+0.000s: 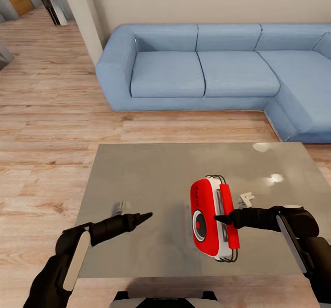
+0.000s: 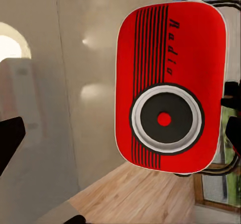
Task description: Turn on the radio receiver that's on the table in the living room.
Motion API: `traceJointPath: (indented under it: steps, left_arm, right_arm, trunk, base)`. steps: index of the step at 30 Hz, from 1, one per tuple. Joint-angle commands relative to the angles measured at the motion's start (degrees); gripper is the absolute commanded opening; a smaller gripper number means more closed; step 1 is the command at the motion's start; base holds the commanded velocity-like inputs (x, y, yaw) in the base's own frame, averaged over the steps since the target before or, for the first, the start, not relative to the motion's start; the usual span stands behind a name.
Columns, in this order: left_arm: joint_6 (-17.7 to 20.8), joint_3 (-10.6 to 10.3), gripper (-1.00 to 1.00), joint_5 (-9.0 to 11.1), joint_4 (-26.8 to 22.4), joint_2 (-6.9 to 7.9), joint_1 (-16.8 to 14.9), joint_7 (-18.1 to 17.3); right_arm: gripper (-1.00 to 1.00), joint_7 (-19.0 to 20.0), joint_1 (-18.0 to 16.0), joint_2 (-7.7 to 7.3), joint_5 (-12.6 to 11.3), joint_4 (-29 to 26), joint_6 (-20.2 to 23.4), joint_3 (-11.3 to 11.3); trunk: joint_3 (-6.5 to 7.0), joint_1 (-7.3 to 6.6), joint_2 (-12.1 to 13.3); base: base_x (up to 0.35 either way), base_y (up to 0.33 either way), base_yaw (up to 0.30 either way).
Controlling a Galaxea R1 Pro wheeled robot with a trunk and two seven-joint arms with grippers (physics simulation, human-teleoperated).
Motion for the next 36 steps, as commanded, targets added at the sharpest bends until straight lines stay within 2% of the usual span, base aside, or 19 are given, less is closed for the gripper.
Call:
traceJointPath:
  steps: [1, 4, 14, 16, 19, 21, 24, 26, 29, 36]
  left_arm:
    - [0.6, 0.0, 1.00, 0.0, -0.1, -0.26, -0.2, 0.0]
    - [2.5, 0.0, 1.00, 0.2, -0.4, -1.12, -1.4, 0.0]
    - [3.0, 0.0, 1.00, 0.2, -0.5, -2.01, -1.8, 0.1]
    - [3.0, -0.1, 1.00, 0.1, -0.5, -2.70, -1.8, 0.2]
    - [3.4, -0.3, 1.00, -0.2, -0.3, -4.76, -2.3, 1.0]
    - [3.7, -0.7, 1.00, -0.2, -0.2, -5.98, -2.7, 2.1]
    - [4.1, -2.8, 1.00, -0.2, -0.1, -7.29, -3.3, 3.9]
    - [4.2, -4.5, 1.00, -0.1, -0.1, -7.68, -3.4, 4.6]
    - [4.3, -5.9, 1.00, 0.0, 0.0, -7.94, -3.5, 5.1]
    - [4.5, -7.0, 1.00, 0.3, 0.0, -8.17, -3.6, 5.4]
  right_arm:
    - [-1.00, 0.0, 0.0, 0.00, -0.6, 0.0, 0.2, 0.0]
    - [-1.00, -0.1, 0.0, -0.03, -0.6, 0.0, 0.2, 0.0]
    - [-1.00, -0.8, 0.0, -0.09, -0.2, 0.1, 0.2, 0.0]
    - [-1.00, -1.2, 0.0, -0.06, -0.2, 0.1, 0.2, 0.0]
    - [-1.00, -2.2, 0.0, -0.01, -0.1, 0.1, 0.2, 0.1]
    - [-1.00, -2.4, 0.0, -0.05, -0.1, 0.2, 0.2, 0.2]
    - [-1.00, -2.6, 0.0, -0.07, -0.1, 0.2, 0.2, 0.2]
    - [-1.00, -2.6, 0.0, -0.08, -0.1, 0.2, 0.2, 0.2]
    - [-1.00, -2.6, 0.0, -0.08, -0.1, 0.2, 0.2, 0.3]
    - [-1.00, -2.6, 0.0, -0.06, -0.1, 0.2, 0.2, 0.3]
  trunk:
    - [0.00, 0.00, 0.0]
    - [0.00, 0.00, 0.0]
    - [0.00, 0.00, 0.0]
    - [0.00, 0.00, 0.0]
    - [0.00, 0.00, 0.0]
    - [0.00, 0.00, 0.0]
    - [0.00, 0.00, 0.0]
    - [0.00, 0.00, 0.0]
    - [0.00, 0.00, 0.0]
    - [0.00, 0.00, 0.0]
  base:
    - [0.000, 0.000, 0.000]
    - [0.000, 0.000, 0.000]
    - [0.000, 0.000, 0.000]
    - [0.000, 0.000, 0.000]
    - [0.000, 0.000, 0.000]
    - [0.000, 0.000, 0.000]
    - [0.000, 0.000, 0.000]
    - [0.000, 0.000, 0.000]
    - [0.000, 0.000, 0.000]
    - [0.000, 0.000, 0.000]
